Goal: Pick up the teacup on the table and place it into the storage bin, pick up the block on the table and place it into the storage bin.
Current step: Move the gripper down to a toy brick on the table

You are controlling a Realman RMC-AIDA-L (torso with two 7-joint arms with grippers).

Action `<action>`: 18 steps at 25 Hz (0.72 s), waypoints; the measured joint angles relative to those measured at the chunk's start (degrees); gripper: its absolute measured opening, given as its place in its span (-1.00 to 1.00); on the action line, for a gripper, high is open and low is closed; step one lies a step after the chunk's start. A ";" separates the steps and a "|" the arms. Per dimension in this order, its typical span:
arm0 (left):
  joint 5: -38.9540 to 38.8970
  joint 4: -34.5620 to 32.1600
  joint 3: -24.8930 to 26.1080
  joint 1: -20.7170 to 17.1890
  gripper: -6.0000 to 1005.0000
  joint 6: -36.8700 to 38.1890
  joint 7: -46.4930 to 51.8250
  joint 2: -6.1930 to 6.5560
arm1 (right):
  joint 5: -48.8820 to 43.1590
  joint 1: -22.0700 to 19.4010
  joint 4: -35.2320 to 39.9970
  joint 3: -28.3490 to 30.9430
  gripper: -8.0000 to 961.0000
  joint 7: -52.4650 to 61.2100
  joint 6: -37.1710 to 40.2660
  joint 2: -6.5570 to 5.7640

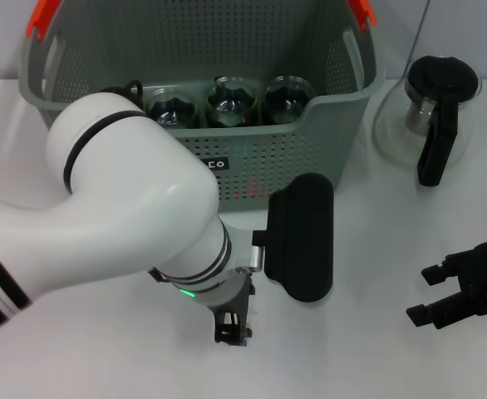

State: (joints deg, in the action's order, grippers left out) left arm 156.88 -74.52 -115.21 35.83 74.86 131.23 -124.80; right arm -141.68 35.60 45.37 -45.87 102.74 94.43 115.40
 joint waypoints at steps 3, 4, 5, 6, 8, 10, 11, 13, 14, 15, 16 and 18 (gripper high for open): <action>0.01 0.12 -0.10 0.02 0.11 -0.28 0.02 0.00 | 0.00 0.00 0.02 0.00 0.97 0.00 -0.10 0.00; 0.02 0.14 -0.15 0.02 0.10 -0.31 0.03 0.00 | 0.00 0.00 0.02 0.00 0.97 0.00 -0.12 0.00; 0.03 0.16 -0.19 0.03 0.08 -0.32 0.03 0.00 | 0.00 0.00 0.03 0.00 0.97 0.00 -0.12 0.00; 0.06 0.17 -0.22 0.03 0.07 -0.38 0.04 0.00 | 0.00 0.00 0.03 0.00 0.97 0.00 -0.13 0.00; 0.16 0.38 -0.25 0.11 0.03 -0.60 0.05 0.00 | 0.00 0.00 0.05 0.03 0.97 0.00 -0.13 0.00; 0.17 0.53 -0.29 0.16 0.00 -0.66 0.06 0.00 | 0.00 0.00 0.08 0.07 0.97 0.00 -0.13 0.00; 0.19 0.67 -0.33 0.21 -0.02 -0.69 0.06 0.00 | 0.00 0.00 0.10 0.08 0.97 0.00 -0.13 0.00; 0.19 0.82 -0.44 0.28 -0.06 -0.84 0.07 0.00 | 0.00 0.00 0.15 0.09 0.97 0.00 -0.13 0.00; 0.19 0.82 -0.46 0.29 -0.08 -0.95 0.07 0.00 | 0.00 0.00 0.17 0.09 0.97 0.00 -0.13 0.00; 0.19 0.82 -0.48 0.30 -0.10 -1.10 0.07 0.00 | 0.00 0.00 0.19 0.09 0.97 0.00 -0.13 0.00; 0.19 0.83 -0.51 0.30 -0.12 -1.20 0.07 0.00 | 0.00 -0.01 0.22 0.09 0.97 0.00 -0.13 0.00; 0.19 0.85 -0.52 0.33 -0.15 -1.23 0.08 0.00 | 0.00 0.00 0.26 0.09 0.97 0.00 -0.13 0.00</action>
State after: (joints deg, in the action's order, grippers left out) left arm 157.07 -73.68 -115.73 36.17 73.63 131.31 -124.81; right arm -141.68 35.59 45.63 -45.79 102.74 94.30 115.40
